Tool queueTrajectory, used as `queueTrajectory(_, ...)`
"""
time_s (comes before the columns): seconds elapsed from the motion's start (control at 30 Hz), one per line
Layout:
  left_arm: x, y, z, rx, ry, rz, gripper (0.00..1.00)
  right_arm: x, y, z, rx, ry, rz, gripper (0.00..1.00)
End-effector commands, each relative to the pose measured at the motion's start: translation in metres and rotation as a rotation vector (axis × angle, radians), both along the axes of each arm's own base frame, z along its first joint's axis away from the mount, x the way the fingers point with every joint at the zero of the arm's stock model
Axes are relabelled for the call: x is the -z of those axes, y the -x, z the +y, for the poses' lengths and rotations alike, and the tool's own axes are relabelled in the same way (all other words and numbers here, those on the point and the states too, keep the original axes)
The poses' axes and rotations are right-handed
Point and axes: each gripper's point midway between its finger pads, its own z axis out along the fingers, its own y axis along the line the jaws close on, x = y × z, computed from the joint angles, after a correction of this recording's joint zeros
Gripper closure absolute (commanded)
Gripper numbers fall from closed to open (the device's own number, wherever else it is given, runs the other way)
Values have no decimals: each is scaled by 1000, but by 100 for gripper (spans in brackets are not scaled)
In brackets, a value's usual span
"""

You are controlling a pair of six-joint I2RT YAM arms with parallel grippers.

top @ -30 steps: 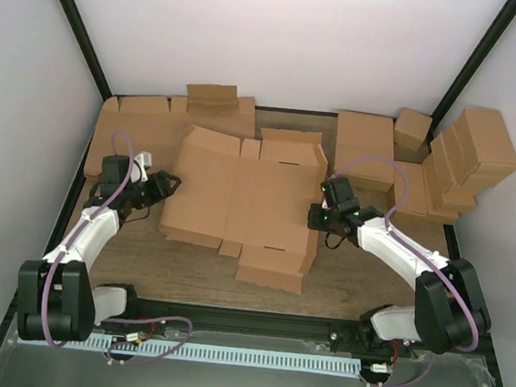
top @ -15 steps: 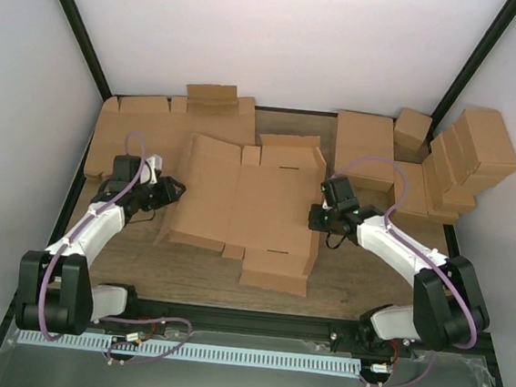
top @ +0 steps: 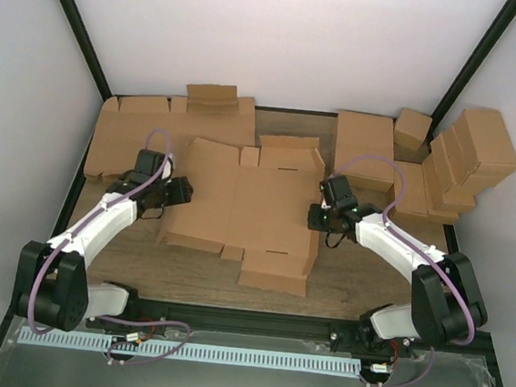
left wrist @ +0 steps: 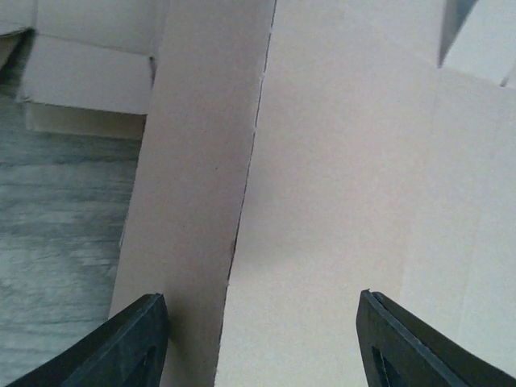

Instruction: Fold the paper box

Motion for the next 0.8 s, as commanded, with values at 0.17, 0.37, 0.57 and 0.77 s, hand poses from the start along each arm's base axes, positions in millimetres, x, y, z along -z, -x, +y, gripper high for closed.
queueTrajectory(0.17, 16, 3, 22, -71, -199, 100, 45, -30, -20, 26, -62, -82, -86, 99)
queueTrajectory(0.37, 14, 1, 41, -138, -310, 119, 59, -27, -21, 24, -59, -71, -80, 99)
queueTrajectory(0.57, 5, 2, 51, -185, -351, 107, 94, -31, -24, 17, -36, -28, -90, 99)
queueTrajectory(0.77, -9, 11, 24, -97, -194, 49, 87, -60, -27, 22, -89, -39, -156, 99)
